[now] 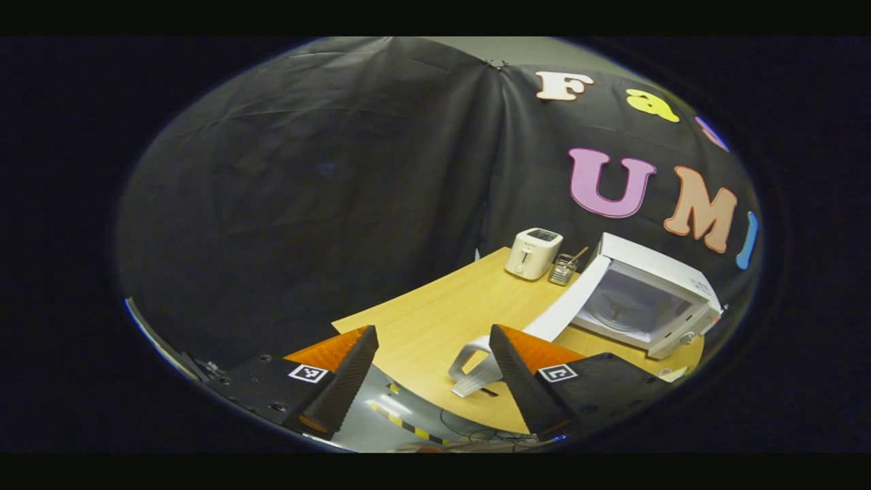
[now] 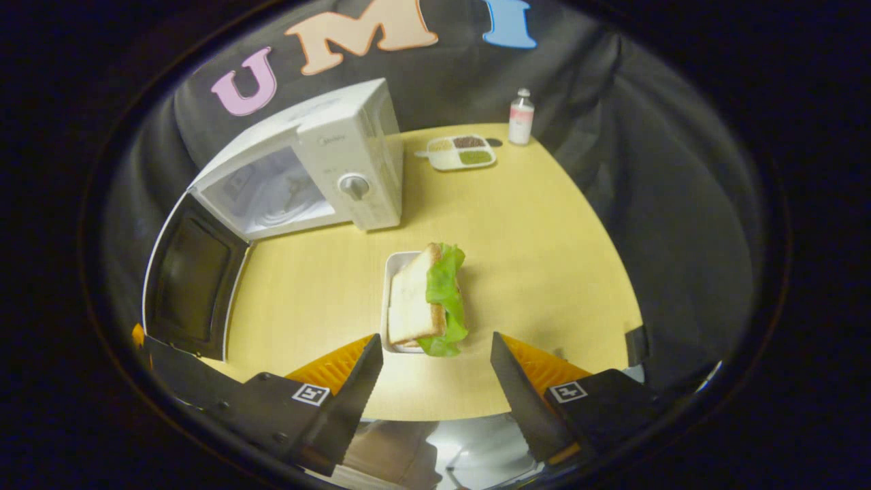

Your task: Open the microwave oven with the left hand, put the food in, and close the microwave oven.

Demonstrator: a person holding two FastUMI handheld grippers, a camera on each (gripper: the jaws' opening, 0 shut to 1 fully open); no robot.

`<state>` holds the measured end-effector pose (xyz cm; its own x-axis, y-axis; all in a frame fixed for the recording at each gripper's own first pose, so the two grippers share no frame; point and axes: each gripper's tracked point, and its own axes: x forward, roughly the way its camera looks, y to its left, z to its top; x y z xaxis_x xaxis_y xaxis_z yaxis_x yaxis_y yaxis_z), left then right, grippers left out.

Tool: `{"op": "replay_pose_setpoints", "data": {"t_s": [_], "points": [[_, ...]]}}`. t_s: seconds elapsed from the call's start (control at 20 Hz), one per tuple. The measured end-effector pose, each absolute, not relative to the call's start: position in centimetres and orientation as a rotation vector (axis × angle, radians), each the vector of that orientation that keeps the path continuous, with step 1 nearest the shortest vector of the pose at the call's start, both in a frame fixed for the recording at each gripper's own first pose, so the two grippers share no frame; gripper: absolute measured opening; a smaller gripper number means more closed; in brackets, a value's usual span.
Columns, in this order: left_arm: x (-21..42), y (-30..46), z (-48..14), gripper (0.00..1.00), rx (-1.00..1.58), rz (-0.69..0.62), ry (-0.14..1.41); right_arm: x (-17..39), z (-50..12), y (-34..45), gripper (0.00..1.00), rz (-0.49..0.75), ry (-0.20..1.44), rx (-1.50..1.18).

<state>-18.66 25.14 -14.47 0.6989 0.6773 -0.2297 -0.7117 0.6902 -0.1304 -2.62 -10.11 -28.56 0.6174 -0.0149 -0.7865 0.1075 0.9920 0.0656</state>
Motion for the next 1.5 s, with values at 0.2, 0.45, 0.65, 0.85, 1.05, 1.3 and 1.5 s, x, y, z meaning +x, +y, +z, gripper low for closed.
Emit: {"op": "replay_pose_setpoints", "data": {"t_s": [0.2, 0.45, 0.65, 0.85, 1.05, 1.3, 1.5], "points": [[-18.0, 24.2, -13.1, 0.94, -0.198, 0.842, 0.152, -0.8, -31.5, -11.1, 0.98, -0.024, 1.057, 0.170], [-16.2, 21.6, -11.2, 0.96, -0.163, 0.844, 0.131, 0.4, -33.4, -11.8, 0.87, 0.010, 1.134, 0.212], [-15.1, 20.0, -10.4, 0.99, -0.147, 0.808, 0.134, 0.7, -33.8, -10.9, 0.84, 0.051, 1.147, 0.292], [-14.9, 18.6, -10.3, 0.96, -0.145, 0.771, 0.132, 0.5, -34.5, -10.2, 0.65, 0.076, 1.178, 0.371], [-15.5, 17.6, -10.6, 0.95, -0.178, 0.756, 0.134, 0.5, -34.2, -9.7, 0.46, 0.094, 1.180, 0.444], [-16.1, 17.8, -11.4, 0.99, -0.216, 0.754, 0.131, 0.3, -33.3, -8.4, 0.35, 0.105, 1.153, 0.621], [-15.9, 17.5, -11.8, 0.96, -0.248, 0.742, 0.136, -0.1, -32.1, -8.2, 0.35, 0.133, 1.119, 0.634]]}}
